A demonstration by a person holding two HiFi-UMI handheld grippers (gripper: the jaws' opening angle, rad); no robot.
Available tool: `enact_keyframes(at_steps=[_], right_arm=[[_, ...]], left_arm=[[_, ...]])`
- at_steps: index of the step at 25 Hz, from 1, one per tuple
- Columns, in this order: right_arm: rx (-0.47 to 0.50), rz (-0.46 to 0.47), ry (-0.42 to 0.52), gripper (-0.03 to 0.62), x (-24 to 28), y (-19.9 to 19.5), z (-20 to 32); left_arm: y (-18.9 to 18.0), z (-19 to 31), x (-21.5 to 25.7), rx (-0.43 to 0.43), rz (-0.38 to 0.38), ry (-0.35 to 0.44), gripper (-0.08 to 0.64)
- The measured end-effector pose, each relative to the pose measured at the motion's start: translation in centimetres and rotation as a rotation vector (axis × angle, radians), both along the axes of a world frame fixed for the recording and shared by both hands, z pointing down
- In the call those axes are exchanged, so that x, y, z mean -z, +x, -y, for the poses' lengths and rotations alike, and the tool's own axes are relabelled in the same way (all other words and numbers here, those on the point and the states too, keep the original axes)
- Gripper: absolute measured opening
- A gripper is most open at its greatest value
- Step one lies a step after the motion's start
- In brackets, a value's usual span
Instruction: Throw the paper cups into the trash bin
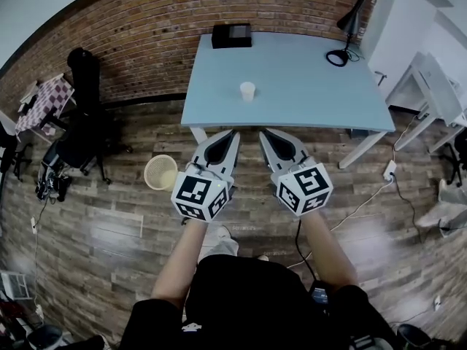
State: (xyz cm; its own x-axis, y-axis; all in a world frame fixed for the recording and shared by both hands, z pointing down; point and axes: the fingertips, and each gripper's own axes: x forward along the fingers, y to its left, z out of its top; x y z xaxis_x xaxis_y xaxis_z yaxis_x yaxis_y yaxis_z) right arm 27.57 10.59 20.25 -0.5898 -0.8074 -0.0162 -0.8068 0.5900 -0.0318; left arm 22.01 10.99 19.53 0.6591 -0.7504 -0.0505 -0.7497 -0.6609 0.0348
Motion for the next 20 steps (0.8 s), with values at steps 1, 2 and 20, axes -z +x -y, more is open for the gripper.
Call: enact_keyframes(at_steps=[1,2,20], right_arm=[[-0.001,-0.002,-0.001,0.003,-0.1,-0.2,0.6],[-0.003,-0.006,-0.001,0.003,-0.1,-0.4,1.1],[-0.039,-0.016,-0.004,0.003,-0.1,-6.5,9.8]], left_arm=[[-0.2,0.6,0.0,0.0,-0.002,-0.002,0.008],[-0.4,1.2,-0.1,-0.001,-0.004,-0.005,0.008],[-6.3,9.7,-0.4,-0.037,-0.011,-0.009,0.008]])
